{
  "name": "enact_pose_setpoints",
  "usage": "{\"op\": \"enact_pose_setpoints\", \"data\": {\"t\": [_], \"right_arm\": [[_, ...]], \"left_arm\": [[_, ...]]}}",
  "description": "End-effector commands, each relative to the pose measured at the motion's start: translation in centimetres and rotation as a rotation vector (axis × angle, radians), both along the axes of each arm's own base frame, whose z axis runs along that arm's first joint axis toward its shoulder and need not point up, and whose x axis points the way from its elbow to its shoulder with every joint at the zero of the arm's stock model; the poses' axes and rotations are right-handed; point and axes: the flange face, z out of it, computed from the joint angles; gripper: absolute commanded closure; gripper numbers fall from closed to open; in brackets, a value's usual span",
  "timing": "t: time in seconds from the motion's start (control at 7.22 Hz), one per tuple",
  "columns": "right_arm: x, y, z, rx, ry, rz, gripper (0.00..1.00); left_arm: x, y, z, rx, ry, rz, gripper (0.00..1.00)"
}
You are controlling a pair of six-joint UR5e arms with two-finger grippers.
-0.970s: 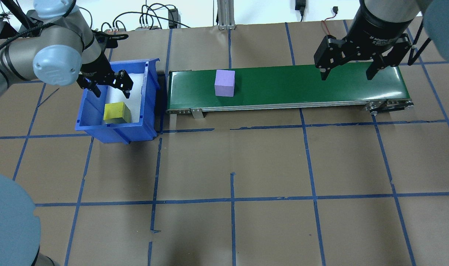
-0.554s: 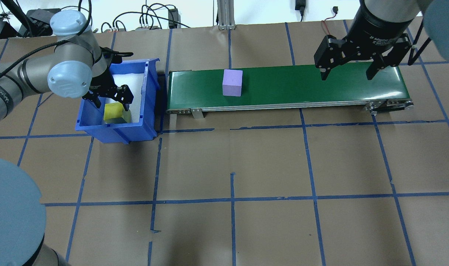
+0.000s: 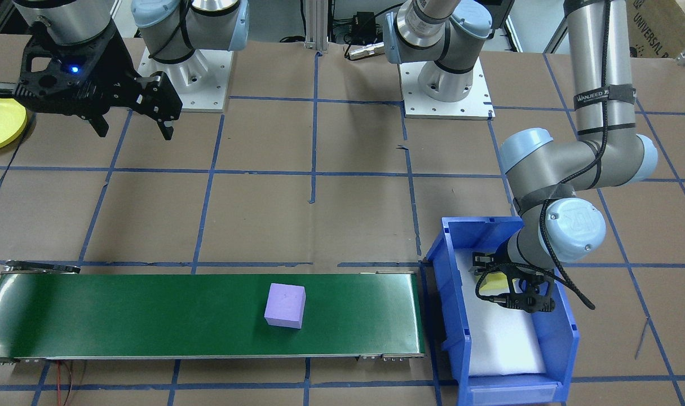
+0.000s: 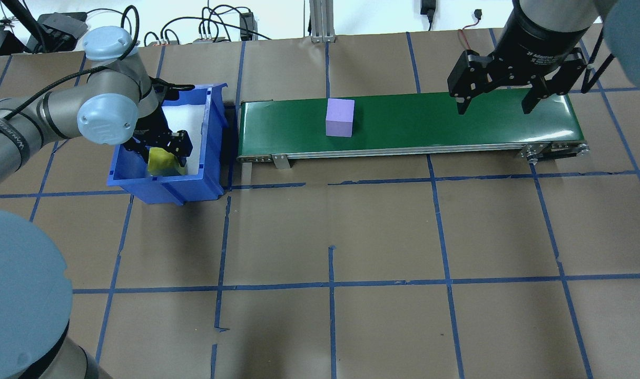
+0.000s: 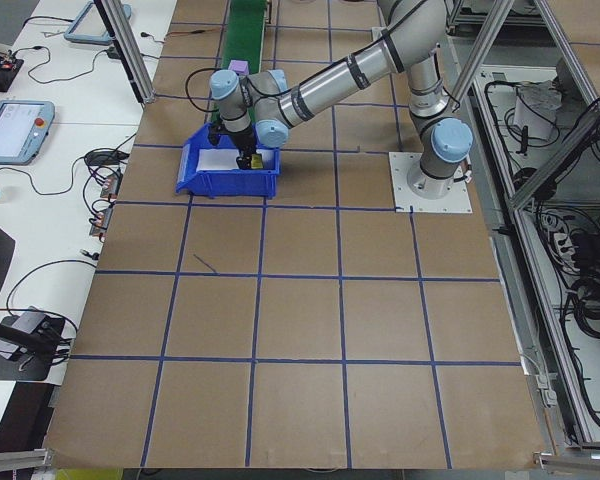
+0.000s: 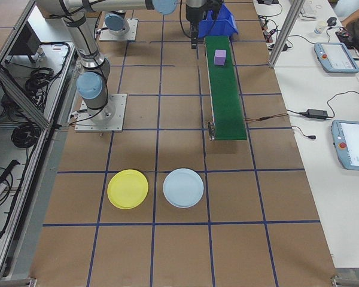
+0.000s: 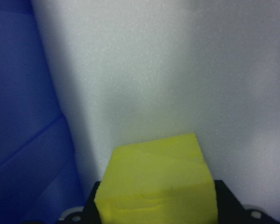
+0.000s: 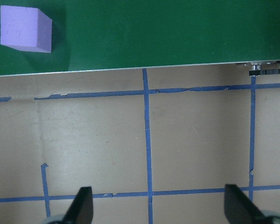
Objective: Move block left to right into plate
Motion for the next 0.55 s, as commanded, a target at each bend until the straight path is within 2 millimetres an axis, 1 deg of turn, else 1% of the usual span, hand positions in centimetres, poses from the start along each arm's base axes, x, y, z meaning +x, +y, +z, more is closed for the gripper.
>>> {"op": "enact_pose_setpoints", "data": {"t": [0.0, 0.14, 0.28, 0.42], "right_arm": [[0.0, 0.0, 0.0, 0.0, 0.0, 0.0, 0.0], [-0.1, 0.0, 0.0, -0.002, 0.0, -0.001, 0.0], [-0.8, -0.8, -0.1, -0.011, -0.023, -0.022, 0.0], [-2.9, -1.4, 0.0, -0.014, -0.039, -0.061, 0.0]], "left_arm": [[-0.1, -1.3, 6.0, -0.026, -0.002, 0.004, 0.54], [-1.5, -2.7, 11.5, -0.054, -0.001, -0.012, 0.54], [-5.1, -3.8, 15.1, -0.112, 0.035, -0.011, 0.52], [-8.8, -4.2, 16.1, -0.15, 0.037, -0.028, 0.52]]}}
